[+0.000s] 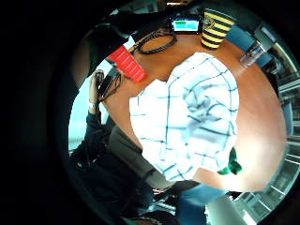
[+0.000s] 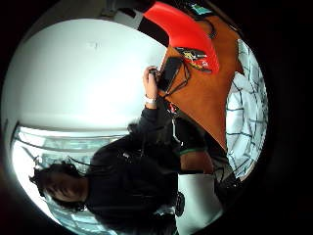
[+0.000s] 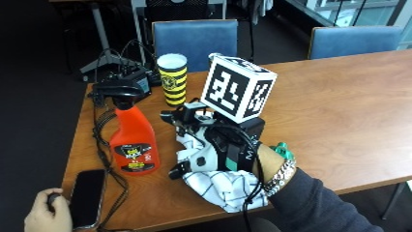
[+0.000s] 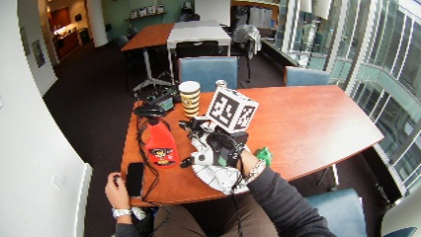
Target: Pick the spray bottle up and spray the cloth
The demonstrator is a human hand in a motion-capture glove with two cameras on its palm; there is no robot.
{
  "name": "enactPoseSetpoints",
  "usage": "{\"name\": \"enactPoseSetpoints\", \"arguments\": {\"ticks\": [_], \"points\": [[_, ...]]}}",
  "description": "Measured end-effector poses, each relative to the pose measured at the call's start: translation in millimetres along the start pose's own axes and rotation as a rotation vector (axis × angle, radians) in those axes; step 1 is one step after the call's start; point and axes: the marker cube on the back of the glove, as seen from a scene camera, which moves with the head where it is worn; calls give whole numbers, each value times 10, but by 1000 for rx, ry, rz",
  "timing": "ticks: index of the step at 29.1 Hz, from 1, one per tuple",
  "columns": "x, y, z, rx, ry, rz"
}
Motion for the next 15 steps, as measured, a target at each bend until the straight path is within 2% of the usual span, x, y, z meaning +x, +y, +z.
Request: {"name": "enactPoseSetpoints", "arguments": {"ticks": [6,15], "points": [[-274,277,33,-28,178,-86],[-504,572,123,-49,297,-152]]}}
